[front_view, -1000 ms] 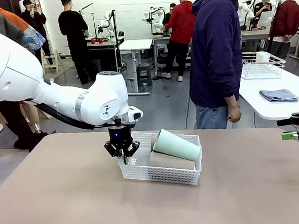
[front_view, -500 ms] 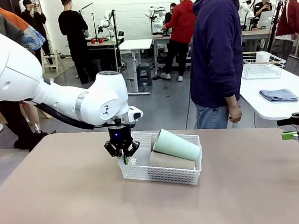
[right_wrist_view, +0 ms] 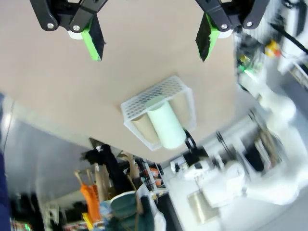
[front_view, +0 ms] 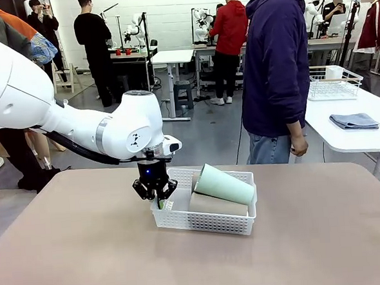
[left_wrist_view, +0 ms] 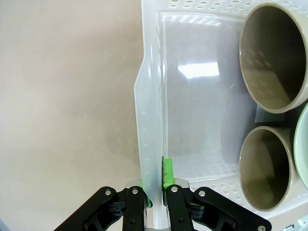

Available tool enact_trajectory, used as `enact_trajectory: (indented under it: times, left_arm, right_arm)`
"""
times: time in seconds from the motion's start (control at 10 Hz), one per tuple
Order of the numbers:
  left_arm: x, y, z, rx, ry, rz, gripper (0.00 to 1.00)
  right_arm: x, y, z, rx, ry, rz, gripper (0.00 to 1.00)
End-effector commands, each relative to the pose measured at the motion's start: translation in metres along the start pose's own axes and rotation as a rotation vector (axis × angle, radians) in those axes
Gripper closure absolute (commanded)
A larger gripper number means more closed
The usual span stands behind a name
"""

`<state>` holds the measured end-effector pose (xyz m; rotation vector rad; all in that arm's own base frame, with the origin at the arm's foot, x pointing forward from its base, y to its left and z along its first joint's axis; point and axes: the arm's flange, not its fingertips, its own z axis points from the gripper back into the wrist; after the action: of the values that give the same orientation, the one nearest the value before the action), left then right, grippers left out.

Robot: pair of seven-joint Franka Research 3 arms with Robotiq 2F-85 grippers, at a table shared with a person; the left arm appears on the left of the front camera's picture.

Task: Clean and organize the cups into the basket.
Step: Move the Organizing basket back to the left side of the table.

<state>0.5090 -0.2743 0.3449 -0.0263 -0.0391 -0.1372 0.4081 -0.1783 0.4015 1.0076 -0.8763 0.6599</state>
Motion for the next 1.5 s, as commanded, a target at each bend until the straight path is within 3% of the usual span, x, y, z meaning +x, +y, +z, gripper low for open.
enact_trajectory:
  times: [0.0,0.2,0.6,0.8,1.0,1.1,1.4]
  left_arm:
    - [0.000,0.002,-0.001,0.005,0.000,-0.002,1.00]
    - [0.000,0.002,-0.001,0.005,0.000,-0.002,1.00]
    - [0.000,0.002,-0.001,0.005,0.000,-0.002,1.00]
    - [0.000,0.002,-0.001,0.005,0.000,-0.002,1.00]
    - [0.000,0.002,-0.001,0.005,0.000,-0.002,1.00]
    - [0.000,0.002,-0.001,0.005,0.000,-0.002,1.00]
    - [0.000,0.002,-0.001,0.005,0.000,-0.002,1.00]
  right_arm:
    - [0.015,0.007,0.036,0.034,0.002,-0.288,0.00]
    - [0.008,-0.002,0.072,-0.030,0.070,-0.427,0.00]
    - [-0.026,-0.001,0.136,-0.083,0.064,-0.506,0.00]
    - [-0.040,0.000,0.155,-0.101,0.014,-0.519,0.00]
    - [-0.051,-0.014,0.165,-0.128,-0.002,-0.529,0.00]
    - [-0.047,0.002,0.155,-0.122,0.010,-0.538,0.00]
    - [-0.052,-0.004,0.159,-0.128,0.009,-0.547,0.00]
